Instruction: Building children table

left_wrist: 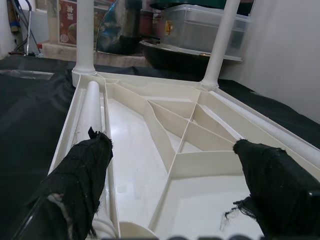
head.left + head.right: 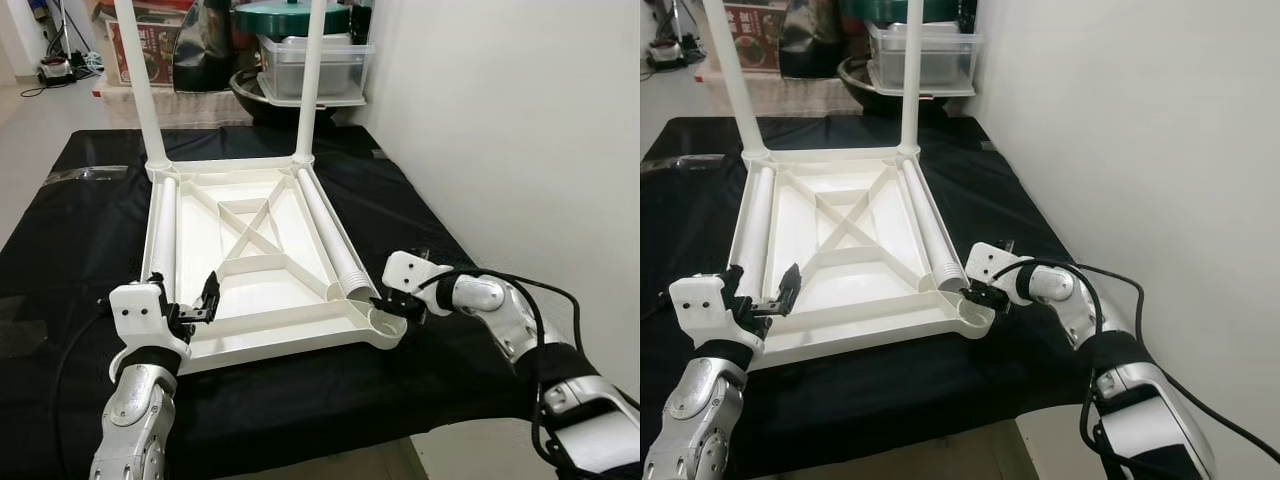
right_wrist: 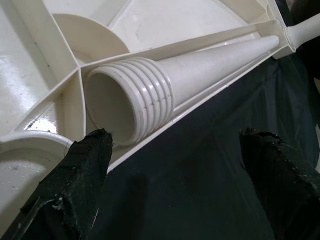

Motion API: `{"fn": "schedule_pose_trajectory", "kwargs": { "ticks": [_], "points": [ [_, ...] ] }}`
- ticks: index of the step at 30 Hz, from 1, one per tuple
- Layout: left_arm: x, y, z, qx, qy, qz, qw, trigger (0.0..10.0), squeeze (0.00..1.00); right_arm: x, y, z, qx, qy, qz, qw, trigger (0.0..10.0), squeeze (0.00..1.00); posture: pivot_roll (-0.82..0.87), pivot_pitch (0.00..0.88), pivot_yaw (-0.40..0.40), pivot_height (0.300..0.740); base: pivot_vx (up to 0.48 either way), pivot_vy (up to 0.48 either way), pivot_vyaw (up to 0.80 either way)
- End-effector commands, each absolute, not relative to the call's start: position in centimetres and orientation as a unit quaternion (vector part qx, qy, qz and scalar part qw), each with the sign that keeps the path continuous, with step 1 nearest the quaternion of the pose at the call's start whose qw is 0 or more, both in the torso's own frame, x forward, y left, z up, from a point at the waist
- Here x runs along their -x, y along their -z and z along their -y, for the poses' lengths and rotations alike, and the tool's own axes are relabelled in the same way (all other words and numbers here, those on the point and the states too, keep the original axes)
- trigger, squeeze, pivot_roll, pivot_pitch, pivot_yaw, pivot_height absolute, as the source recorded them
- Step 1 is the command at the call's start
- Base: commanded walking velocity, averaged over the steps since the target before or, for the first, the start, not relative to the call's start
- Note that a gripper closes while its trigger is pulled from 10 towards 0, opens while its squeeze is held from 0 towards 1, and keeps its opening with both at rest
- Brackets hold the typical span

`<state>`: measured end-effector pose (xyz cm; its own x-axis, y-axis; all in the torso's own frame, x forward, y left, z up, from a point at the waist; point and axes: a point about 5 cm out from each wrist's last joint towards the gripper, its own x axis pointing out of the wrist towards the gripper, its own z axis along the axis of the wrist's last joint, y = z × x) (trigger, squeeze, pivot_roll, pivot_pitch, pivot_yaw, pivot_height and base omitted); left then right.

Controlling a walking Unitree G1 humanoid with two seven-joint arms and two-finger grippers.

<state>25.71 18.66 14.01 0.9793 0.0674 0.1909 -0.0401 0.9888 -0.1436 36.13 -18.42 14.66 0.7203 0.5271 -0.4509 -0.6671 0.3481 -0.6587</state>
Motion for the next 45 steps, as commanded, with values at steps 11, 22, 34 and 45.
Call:
{"fn": "schedule_pose_trajectory", "kwargs": {
  "ticks": [11, 22, 34, 45],
  "points": [
    [-26.0, -13.8, -18.3, 0.073, -0.025, 0.095, 0.992, 10.0, 0.00, -36.5, -13.0, 16.4, 0.394, -0.324, -0.092, 0.855, 10.0, 0.00, 0.06, 0.000, -0.097, 0.740, 0.000, 0.000, 0.00],
    [-25.9, -13.7, -18.2, 0.069, -0.027, 0.094, 0.993, 10.0, 0.00, -38.2, -13.8, 16.6, 0.333, -0.163, -0.062, 0.927, 10.0, 0.00, 0.07, 0.000, -0.105, 0.740, 0.000, 0.000, 0.00],
    [-26.1, -13.6, -18.4, 0.064, -0.027, 0.090, 0.993, 10.0, 0.00, -37.1, -11.9, 16.0, 0.244, -0.114, -0.059, 0.961, 0.0, 0.00, 0.07, 0.000, -0.094, 0.740, 0.000, 0.000, 0.00],
    [-26.1, -13.4, -18.5, 0.056, -0.029, 0.086, 0.994, 10.0, 0.00, -36.8, -12.0, 13.5, 0.207, -0.139, -0.022, 0.968, 0.0, 0.00, 0.08, 0.000, -0.103, 0.740, 0.000, 0.000, 0.00]
  ]
}}
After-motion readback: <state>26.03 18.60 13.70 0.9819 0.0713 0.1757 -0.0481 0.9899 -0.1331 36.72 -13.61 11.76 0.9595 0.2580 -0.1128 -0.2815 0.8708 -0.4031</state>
